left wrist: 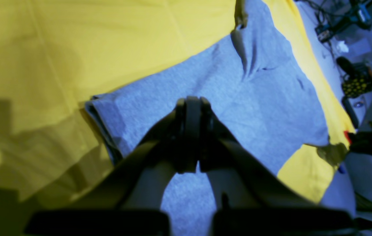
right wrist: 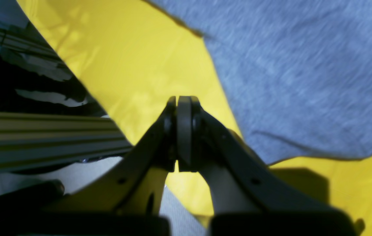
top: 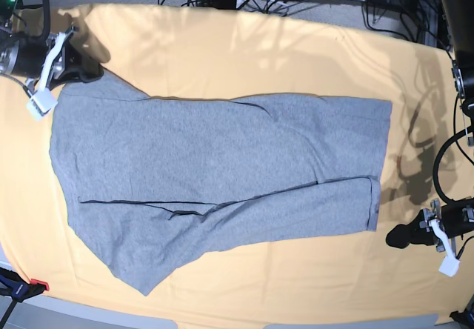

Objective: Layout the t-shirt on the table in an organized manner, then fold the t-shirt properly
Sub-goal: 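Raise the open right gripper and move it toward the shirt's collar end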

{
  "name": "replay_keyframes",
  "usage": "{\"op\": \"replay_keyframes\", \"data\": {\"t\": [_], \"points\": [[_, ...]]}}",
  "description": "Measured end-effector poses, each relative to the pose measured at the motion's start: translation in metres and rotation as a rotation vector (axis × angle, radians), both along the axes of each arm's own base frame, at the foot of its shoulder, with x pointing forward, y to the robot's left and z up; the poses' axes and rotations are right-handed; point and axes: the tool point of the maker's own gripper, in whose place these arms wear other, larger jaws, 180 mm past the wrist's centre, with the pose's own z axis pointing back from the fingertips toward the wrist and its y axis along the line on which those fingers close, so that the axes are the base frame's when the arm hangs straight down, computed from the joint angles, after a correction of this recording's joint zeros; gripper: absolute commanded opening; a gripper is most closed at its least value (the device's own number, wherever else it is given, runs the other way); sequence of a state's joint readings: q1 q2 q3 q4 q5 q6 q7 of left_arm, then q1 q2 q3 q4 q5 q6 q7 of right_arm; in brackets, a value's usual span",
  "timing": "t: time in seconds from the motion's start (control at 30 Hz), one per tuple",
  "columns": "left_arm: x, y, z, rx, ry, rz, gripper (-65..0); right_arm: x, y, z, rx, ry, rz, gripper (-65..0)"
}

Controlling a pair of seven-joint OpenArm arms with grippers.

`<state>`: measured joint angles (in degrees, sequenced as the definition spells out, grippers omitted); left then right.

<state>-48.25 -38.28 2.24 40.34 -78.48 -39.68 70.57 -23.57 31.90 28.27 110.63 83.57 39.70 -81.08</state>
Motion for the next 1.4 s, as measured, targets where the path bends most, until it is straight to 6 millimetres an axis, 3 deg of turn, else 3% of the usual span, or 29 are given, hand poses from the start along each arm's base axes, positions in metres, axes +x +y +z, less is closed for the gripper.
{"op": "replay_keyframes", "data": {"t": [0.13,0.33,0.43,0.47,0.63,0.83,0.93,1.17,1.3,1.4], "points": [[0.000,0.000,0.000,0.000,-0.001,0.000,-65.0,-0.009,0.003,-0.004,-0.001,0.026,0.013,-65.0],[0.000,0.000,0.000,0.000,-0.001,0.000,-65.0,-0.022,0.029,-0.020,0.015,0.085,0.102,-65.0],[0.000,0.000,0.000,0.000,0.000,0.000,-65.0,-0.029,0.014,-0.051,-0.183,0.140,0.122,-65.0],[0.000,0.000,0.000,0.000,0.000,0.000,-65.0,-0.024,0.009,-0.056,-0.231,0.107,0.108,-65.0],[0.000,0.000,0.000,0.000,0.000,0.000,-65.0,-0.002,0.001,-0.067,-0.370,-0.018,0.093,-65.0],[0.000,0.000,0.000,0.000,0.000,0.000,-65.0,0.002,-0.006,-0.074,-0.464,-0.058,0.112,-65.0],[0.000,0.000,0.000,0.000,-0.001,0.000,-65.0,0.008,-0.012,-0.075,-0.517,-0.101,0.118,-65.0],[0.000,0.000,0.000,-0.001,-0.001,0.000,-65.0,0.044,-0.046,-0.062,-0.663,-0.215,-0.079,-65.0],[0.001,0.000,0.001,-0.004,-0.006,0.005,-65.0,0.076,-0.062,-0.040,-0.714,-0.296,-0.199,-65.0],[0.001,0.000,0.001,-0.004,-0.005,0.003,-65.0,0.094,-0.060,-0.025,-0.695,-0.350,-0.218,-65.0]]}}
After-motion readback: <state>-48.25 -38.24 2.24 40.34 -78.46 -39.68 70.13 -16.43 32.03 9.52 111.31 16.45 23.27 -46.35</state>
